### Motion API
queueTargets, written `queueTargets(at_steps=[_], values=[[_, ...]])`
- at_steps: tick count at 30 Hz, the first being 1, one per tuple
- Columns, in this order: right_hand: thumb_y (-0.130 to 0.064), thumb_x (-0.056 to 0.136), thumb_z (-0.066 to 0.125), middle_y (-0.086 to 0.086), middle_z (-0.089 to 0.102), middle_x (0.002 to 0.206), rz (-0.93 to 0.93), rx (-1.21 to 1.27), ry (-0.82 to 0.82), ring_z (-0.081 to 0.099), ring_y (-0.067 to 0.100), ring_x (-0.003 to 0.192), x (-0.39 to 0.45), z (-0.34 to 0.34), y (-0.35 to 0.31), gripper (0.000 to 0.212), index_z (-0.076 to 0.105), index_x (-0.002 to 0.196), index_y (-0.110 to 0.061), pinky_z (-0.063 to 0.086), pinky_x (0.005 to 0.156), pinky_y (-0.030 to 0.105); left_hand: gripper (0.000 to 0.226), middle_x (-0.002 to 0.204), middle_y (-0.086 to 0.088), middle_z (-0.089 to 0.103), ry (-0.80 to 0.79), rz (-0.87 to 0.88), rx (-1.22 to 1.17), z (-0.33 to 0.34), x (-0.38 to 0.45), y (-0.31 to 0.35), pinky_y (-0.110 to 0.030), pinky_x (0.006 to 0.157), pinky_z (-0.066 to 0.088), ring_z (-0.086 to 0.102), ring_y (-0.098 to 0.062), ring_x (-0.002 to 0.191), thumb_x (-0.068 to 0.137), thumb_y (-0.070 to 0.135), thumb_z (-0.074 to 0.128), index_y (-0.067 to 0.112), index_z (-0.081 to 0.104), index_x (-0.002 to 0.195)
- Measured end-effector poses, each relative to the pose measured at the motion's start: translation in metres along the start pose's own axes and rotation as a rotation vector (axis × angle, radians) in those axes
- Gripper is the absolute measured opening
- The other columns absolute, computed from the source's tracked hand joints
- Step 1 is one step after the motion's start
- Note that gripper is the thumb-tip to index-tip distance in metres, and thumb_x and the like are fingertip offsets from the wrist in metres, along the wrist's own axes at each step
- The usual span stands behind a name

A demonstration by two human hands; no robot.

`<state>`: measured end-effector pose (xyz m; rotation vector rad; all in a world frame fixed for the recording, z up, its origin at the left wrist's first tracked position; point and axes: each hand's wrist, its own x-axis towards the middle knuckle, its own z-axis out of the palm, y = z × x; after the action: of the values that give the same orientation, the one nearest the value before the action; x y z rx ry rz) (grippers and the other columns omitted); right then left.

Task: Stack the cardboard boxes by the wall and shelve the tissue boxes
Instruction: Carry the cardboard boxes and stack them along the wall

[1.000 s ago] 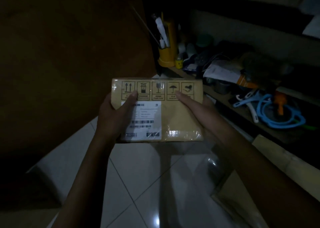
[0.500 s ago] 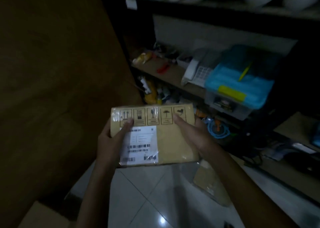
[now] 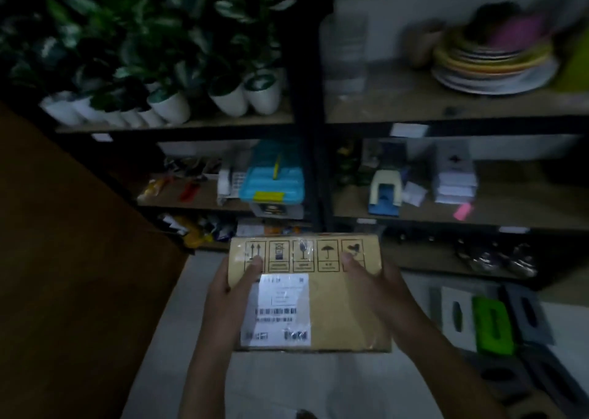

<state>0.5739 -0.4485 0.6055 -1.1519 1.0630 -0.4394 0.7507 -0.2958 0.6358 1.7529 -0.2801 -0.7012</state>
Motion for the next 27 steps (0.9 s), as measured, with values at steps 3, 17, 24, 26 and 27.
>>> queueTargets(at_steps=[3,17,24,26,27], values=[[-0.051,0.086,0.070,-0.014,0.076,0.096,0.014,0.060,0.109,0.072,0.003,0.081,-0.043,-0.092,0.007,0.027,0.071,0.108,-0.034,0.056,0.064,0.022,0.027,0.102,0.012,0.078,-0.083,0.017,0.048,0.080,-0.044,0.004,-0.044,0.096,0.056,0.074,-0.013,0.098,0.089,0.040,0.074,0.034,0.072,0.116],[-0.057,0.084,0.069,-0.011,0.072,0.109,-0.036,0.217,0.714,0.070,0.013,0.096,-0.262,-0.538,0.084,0.043,0.060,0.119,-0.033,0.058,0.075,0.034,0.027,0.102,0.005,0.079,-0.745,0.019,0.215,0.488,-0.320,-0.033,-0.049,0.092,0.058,0.076,-0.019,0.093,0.094,0.042,0.069,0.032,0.067,0.119],[-0.047,0.092,0.064,-0.011,0.076,0.100,-0.035,0.246,0.881,0.074,0.010,0.085,-0.303,-0.687,0.108,0.024,0.069,0.108,-0.030,0.058,0.070,0.031,0.025,0.103,0.005,0.078,-0.956,0.045,0.300,0.659,-0.394,-0.045,-0.044,0.086,0.060,0.076,-0.016,0.089,0.095,0.041,0.067,0.034,0.065,0.119],[-0.049,0.090,0.066,-0.010,0.075,0.101,-0.013,0.260,0.936,0.073,0.011,0.086,-0.301,-0.731,0.108,0.027,0.066,0.110,-0.030,0.058,0.071,0.031,0.035,0.106,0.002,0.078,-0.986,0.032,0.315,0.711,-0.407,-0.047,-0.038,0.079,0.060,0.076,-0.016,0.087,0.094,0.043,0.068,0.030,0.063,0.126],[-0.053,0.088,0.067,-0.010,0.074,0.103,0.003,0.262,0.968,0.073,0.012,0.089,-0.298,-0.756,0.107,0.033,0.064,0.113,-0.031,0.059,0.075,0.034,0.039,0.104,0.001,0.078,-1.002,0.023,0.326,0.738,-0.414,-0.047,-0.036,0.074,0.060,0.077,-0.017,0.085,0.094,0.043,0.068,0.027,0.062,0.129]])
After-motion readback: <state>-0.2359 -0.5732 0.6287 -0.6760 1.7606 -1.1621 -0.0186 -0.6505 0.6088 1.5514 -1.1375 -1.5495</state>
